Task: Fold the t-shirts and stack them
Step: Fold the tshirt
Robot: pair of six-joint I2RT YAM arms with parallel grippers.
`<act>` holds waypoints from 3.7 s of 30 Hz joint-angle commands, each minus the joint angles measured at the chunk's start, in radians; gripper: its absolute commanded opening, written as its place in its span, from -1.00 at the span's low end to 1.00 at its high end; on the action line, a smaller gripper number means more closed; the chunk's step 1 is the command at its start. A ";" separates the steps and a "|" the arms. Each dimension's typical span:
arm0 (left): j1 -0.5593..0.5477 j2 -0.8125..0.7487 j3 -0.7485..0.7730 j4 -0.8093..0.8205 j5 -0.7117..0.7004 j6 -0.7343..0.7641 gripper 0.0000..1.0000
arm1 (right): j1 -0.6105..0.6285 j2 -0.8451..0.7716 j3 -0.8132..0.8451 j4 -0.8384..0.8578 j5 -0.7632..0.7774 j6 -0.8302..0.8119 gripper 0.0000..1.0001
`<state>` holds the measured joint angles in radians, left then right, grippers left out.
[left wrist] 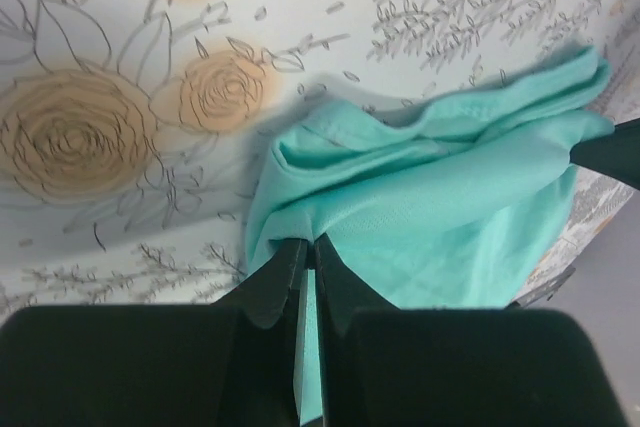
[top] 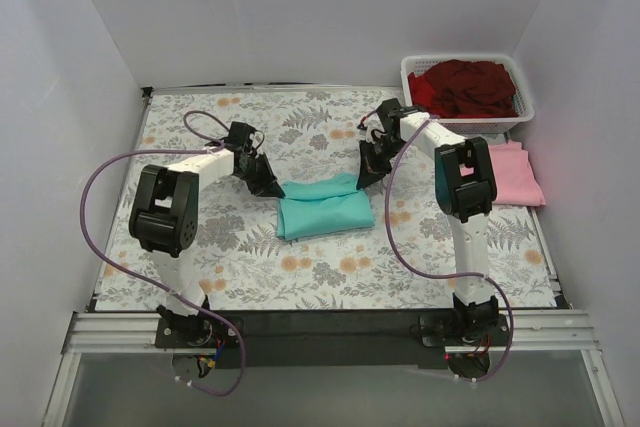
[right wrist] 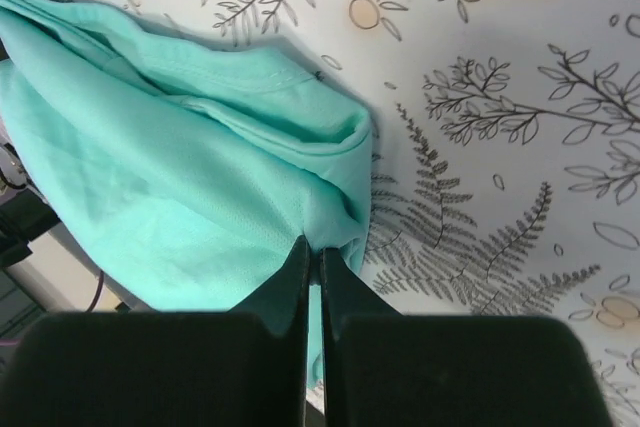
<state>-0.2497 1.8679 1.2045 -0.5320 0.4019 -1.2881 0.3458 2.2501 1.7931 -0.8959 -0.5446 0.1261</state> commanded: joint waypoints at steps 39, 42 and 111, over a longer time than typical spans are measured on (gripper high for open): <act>-0.178 -0.224 -0.212 0.444 -0.258 0.004 -0.80 | 0.029 -0.273 -0.437 0.756 -0.199 0.063 -0.26; -0.132 -0.139 -0.180 0.471 -0.222 -0.023 -0.89 | 0.012 -0.201 -0.402 0.782 -0.204 0.076 -0.27; -0.198 -0.431 -0.720 0.874 -0.100 -0.464 -0.60 | 0.189 -0.327 -1.045 1.920 -0.278 0.899 -0.18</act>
<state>-0.4450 1.4075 0.5148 0.3492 0.3347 -1.7370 0.5125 1.8488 0.7689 0.9714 -0.8814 0.9863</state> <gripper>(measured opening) 0.196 0.407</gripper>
